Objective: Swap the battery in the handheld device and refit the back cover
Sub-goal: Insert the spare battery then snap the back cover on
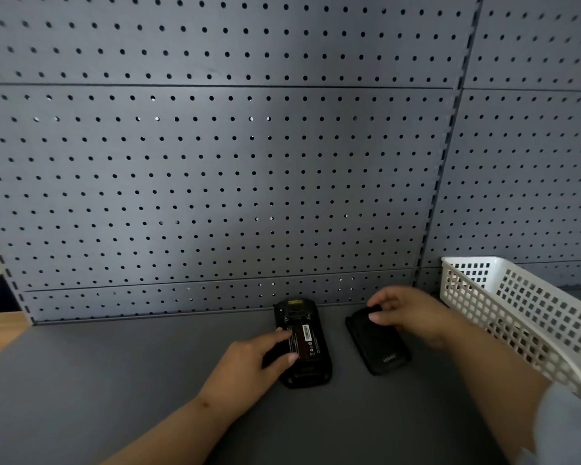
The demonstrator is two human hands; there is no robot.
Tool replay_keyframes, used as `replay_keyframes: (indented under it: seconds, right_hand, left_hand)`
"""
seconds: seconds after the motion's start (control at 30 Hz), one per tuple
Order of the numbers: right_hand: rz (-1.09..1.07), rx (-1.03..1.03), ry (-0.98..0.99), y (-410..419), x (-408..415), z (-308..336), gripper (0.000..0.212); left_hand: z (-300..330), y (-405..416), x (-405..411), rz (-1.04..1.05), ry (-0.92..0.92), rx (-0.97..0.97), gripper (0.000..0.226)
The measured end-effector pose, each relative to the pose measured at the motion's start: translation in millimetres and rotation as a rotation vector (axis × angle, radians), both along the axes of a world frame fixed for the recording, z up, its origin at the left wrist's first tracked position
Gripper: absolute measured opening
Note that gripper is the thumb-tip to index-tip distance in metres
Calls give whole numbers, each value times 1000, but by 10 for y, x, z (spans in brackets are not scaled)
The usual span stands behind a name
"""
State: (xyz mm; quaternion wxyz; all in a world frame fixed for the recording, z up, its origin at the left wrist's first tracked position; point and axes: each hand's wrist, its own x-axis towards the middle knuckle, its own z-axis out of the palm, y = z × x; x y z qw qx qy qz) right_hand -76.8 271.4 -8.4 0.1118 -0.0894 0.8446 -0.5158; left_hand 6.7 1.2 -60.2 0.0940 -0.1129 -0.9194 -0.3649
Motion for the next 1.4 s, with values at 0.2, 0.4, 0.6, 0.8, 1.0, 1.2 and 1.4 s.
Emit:
replay_keyframes:
  seconds: [0.2, 0.4, 0.6, 0.8, 1.0, 1.2, 1.4]
  right_hand:
    - [-83, -575, -40, -640, 111, -31, 24]
    - [-98, -470, -4, -983, 197, -246, 20]
    - [-100, -376, 84, -927, 184, -276, 21]
    - [-69, -338, 99, -908, 172, -274, 24]
    - [-88, -337, 110, -955, 168, -330, 19]
    - [-48, -288, 113, -947, 152, -331, 19]
    - [-19, -235, 125, -941, 153, -321, 20]
  left_hand:
    - [66, 4, 36, -53, -41, 121, 47]
    - [55, -16, 44, -81, -125, 109, 102]
    - [58, -13, 56, -96, -115, 36, 107]
    - [57, 9, 63, -71, -104, -36, 109]
    - [46, 12, 58, -70, -90, -31, 107]
    - [61, 22, 71, -72, -94, -42, 106]
    - [73, 23, 76, -66, -85, -66, 100]
